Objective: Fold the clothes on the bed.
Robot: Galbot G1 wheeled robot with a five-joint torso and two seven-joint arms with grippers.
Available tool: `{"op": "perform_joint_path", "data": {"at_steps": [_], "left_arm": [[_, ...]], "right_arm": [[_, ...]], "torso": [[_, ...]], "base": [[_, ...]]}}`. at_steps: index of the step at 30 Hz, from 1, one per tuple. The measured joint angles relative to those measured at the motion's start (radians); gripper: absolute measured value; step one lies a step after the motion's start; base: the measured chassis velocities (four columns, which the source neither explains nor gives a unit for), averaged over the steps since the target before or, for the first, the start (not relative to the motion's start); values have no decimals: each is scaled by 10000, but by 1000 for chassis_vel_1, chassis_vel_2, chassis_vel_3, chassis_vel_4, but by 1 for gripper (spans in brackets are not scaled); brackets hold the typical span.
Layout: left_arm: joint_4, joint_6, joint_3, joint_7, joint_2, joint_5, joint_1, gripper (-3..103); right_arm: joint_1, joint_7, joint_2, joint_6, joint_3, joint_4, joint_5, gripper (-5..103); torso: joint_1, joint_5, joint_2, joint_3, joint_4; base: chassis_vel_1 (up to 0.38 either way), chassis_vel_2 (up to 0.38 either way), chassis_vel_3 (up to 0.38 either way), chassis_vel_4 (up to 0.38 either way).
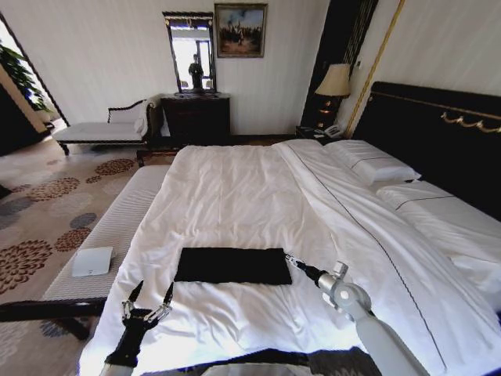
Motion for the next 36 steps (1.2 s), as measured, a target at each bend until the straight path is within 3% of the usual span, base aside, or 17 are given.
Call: {"op": "perform_joint_path", "data": {"at_steps": [6,14,19,20,24,29,36], "left_arm": [[-274,-341,-110,-122,-130,258,210,100],[-345,-249,-229,-729,-106,268,-198,100],[-573,783,-297,-929,-39,77,-824,100],[-573,783,-297,-929,-39,77,-824,100],[-706,2133,-387,-1209,197,-309,-2074,100],[-730,2821,-146,-1605,613,-903,-2765,100],[-731,2892,-79,-1658,670,-995,-2827,100]], "right_arm": [[-75,-318,12,-301,-52,-189,-345,100],[300,-343,102,-312,-356,-624,-528,100],[640,-468,102,-261,-530,-1058,-576,100],[640,-468,102,-261,-530,-1058,-576,100],[935,-550,207,-161,-655,-1369,-722,100],[1072,-614,228,-121,-736,-1507,-799,100],[1209,-668,234,-117,-887,-1609,-869,100]], "torso": [[-1,0,0,0,-1],[0,-1,-1,0,0],[-1,-1,-1,0,0],[-1,-1,-1,0,0],[0,0,-1,0,0],[0,-3,-1,1,-3],[0,-1,-1,1,-1]], "base": [[0,0,0,0],[0,0,0,0],[0,0,0,0],[0,0,0,0],[0,0,0,0],[0,0,0,0],[0,0,0,0]]}}
